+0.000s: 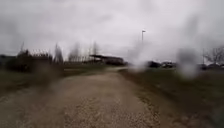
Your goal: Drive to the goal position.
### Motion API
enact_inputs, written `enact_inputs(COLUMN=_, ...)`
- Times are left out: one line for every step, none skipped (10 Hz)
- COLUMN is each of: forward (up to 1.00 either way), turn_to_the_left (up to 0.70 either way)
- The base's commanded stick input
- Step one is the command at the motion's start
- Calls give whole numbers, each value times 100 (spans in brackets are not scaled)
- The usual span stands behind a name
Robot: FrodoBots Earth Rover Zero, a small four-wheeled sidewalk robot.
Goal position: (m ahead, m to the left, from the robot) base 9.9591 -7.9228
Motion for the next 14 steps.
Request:
enact_inputs(forward=100, turn_to_the_left=0)
enact_inputs(forward=100, turn_to_the_left=0)
enact_inputs(forward=100, turn_to_the_left=0)
enact_inputs(forward=100, turn_to_the_left=0)
enact_inputs(forward=100, turn_to_the_left=0)
enact_inputs(forward=100, turn_to_the_left=0)
enact_inputs(forward=100, turn_to_the_left=0)
enact_inputs(forward=100, turn_to_the_left=0)
enact_inputs(forward=100, turn_to_the_left=0)
enact_inputs(forward=100, turn_to_the_left=0)
enact_inputs(forward=100, turn_to_the_left=0)
enact_inputs(forward=100, turn_to_the_left=0)
enact_inputs(forward=100, turn_to_the_left=0)
enact_inputs(forward=100, turn_to_the_left=29)
